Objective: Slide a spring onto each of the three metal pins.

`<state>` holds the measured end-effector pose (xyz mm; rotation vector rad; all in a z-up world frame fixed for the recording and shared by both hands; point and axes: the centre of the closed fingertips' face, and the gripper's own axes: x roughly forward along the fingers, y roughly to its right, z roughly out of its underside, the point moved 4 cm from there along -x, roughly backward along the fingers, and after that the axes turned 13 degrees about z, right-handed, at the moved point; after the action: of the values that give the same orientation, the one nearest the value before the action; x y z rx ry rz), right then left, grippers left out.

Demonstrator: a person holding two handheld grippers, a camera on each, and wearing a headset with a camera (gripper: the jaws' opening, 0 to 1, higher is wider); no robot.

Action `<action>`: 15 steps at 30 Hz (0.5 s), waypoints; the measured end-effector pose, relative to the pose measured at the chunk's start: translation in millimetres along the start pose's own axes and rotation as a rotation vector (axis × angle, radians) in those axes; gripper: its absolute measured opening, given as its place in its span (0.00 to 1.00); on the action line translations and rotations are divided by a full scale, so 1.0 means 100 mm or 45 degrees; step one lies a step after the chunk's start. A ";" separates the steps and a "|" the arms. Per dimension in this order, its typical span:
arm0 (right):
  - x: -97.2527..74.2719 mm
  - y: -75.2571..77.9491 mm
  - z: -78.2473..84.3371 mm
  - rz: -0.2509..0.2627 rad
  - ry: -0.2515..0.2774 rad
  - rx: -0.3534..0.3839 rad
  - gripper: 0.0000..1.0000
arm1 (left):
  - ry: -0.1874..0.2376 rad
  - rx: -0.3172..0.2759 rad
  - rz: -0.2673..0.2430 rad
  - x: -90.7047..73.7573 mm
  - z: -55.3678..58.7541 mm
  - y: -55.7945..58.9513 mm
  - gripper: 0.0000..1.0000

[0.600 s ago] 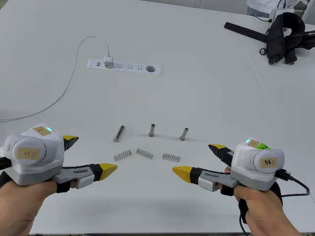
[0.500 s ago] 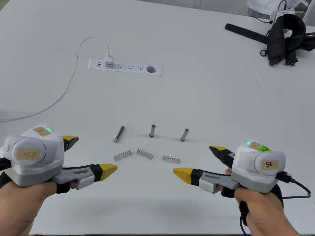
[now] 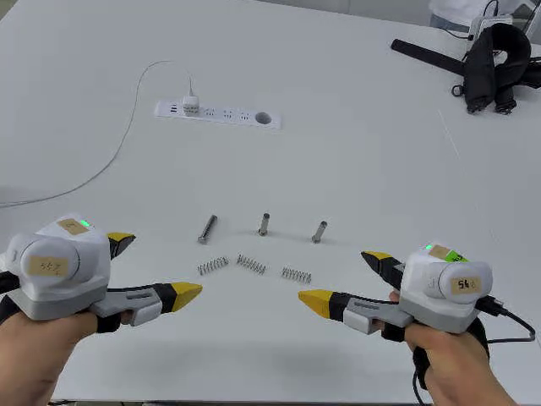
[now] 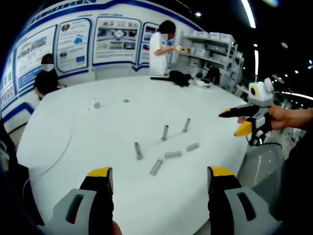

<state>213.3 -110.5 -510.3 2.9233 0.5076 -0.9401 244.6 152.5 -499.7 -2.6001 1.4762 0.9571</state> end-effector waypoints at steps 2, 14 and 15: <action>0.01 0.00 0.02 -0.001 -0.006 0.002 0.87 | -0.004 -0.001 0.001 0.00 0.01 0.00 0.81; -0.01 0.00 0.08 -0.005 -0.028 0.011 0.88 | -0.025 -0.030 0.004 0.02 0.06 -0.05 0.82; -0.01 0.01 0.08 -0.003 -0.029 0.013 0.88 | -0.026 -0.035 0.004 0.04 0.06 -0.06 0.82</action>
<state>208.4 -112.6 -516.0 2.9183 0.5068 -0.9779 248.0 154.8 -508.3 -2.5994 1.4731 1.0078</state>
